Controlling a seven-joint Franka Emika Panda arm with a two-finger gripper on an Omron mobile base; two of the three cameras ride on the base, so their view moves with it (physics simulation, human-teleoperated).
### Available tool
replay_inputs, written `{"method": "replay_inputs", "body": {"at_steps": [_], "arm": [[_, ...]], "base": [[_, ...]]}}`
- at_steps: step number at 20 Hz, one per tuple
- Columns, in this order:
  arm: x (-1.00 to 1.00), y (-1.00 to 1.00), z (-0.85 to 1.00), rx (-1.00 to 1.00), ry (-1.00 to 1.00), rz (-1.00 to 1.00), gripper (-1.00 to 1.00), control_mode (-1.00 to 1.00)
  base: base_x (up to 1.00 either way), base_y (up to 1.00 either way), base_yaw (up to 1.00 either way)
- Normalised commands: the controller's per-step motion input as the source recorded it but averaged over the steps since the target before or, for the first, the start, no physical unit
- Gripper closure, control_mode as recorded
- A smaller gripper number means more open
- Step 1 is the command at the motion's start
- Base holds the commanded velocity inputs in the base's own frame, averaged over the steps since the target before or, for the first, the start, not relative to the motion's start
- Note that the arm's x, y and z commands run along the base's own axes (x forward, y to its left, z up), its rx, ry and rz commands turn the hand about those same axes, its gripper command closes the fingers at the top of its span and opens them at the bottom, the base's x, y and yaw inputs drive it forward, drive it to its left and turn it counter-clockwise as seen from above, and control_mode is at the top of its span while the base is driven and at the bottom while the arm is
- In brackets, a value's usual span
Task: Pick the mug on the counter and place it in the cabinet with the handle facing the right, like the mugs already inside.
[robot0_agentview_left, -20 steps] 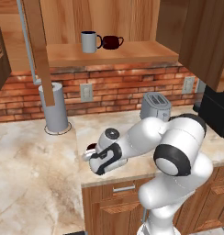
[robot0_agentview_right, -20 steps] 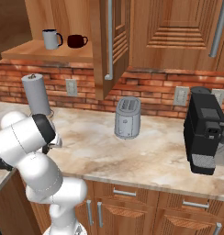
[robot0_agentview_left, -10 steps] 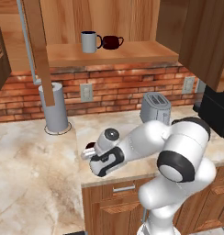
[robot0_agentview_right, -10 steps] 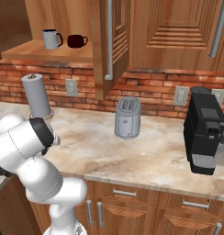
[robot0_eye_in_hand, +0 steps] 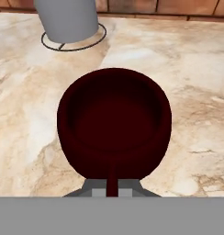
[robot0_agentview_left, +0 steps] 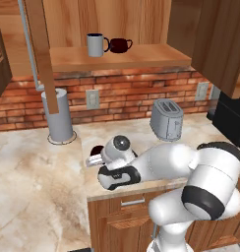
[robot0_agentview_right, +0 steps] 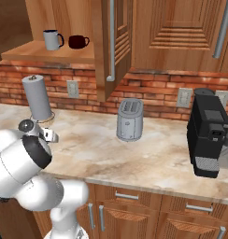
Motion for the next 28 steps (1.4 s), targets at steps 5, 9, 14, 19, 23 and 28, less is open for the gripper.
{"method": "replay_inputs", "body": {"at_steps": [5, 9, 14, 19, 23, 28], "arm": [[-0.22, 0.00, 0.62, 0.01, -0.10, 0.01, 1.00, -1.00], [-0.25, 0.00, 0.77, 0.05, -0.10, 0.02, 1.00, -1.00], [-0.26, 0.00, 0.82, 0.05, -0.08, 0.00, 1.00, -1.00], [-0.23, 0.00, 0.78, 0.00, -0.02, 0.00, 1.00, -1.00], [-0.20, 0.00, 0.68, 0.00, 0.00, 0.00, 1.00, -1.00], [-0.15, 0.00, 0.73, 0.00, 0.00, 0.00, 1.00, -1.00]], "base": [[0.00, 0.00, 0.00], [0.00, 0.00, 0.00], [0.00, 0.00, 0.00], [0.00, 0.00, 0.00], [0.00, 0.00, 0.00], [0.00, 0.00, 0.00]]}}
